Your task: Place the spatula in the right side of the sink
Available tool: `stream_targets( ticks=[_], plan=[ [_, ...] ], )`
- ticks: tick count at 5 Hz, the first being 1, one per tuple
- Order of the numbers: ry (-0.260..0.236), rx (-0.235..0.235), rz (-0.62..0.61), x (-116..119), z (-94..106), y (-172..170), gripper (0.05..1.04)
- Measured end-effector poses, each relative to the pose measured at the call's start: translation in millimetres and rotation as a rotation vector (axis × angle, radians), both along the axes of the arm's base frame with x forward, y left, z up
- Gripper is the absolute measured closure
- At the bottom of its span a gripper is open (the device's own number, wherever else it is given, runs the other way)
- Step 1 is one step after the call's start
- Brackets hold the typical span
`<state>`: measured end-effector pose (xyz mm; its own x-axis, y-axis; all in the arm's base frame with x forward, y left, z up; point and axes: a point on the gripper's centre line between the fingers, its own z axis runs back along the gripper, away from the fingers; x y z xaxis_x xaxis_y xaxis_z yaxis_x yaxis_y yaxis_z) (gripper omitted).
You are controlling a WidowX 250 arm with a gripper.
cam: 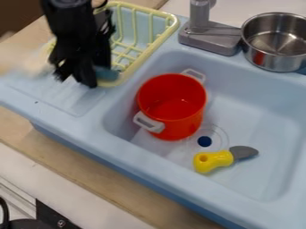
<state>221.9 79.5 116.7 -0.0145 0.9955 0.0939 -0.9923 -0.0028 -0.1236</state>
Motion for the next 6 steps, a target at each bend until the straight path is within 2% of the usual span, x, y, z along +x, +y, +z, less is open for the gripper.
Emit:
stream_targets(
  ticks=[1,2,3,4,5,6],
  plan=[
    [0.048,0.027,-0.055,-5.3,6.0,2.0,0.849],
    [0.074,0.108,-0.164,-0.6,27.1,6.2,0.85],
    [0.083,0.135,-0.259,4.5,40.4,5.8,0.85],
    [0.128,0.189,-0.451,7.9,48.8,-3.4,0.85],
    [0.163,0.22,-0.713,12.5,49.5,-26.2,0.85],
    [0.163,0.275,-0.966,9.7,47.6,-52.4,0.85]
  ],
)
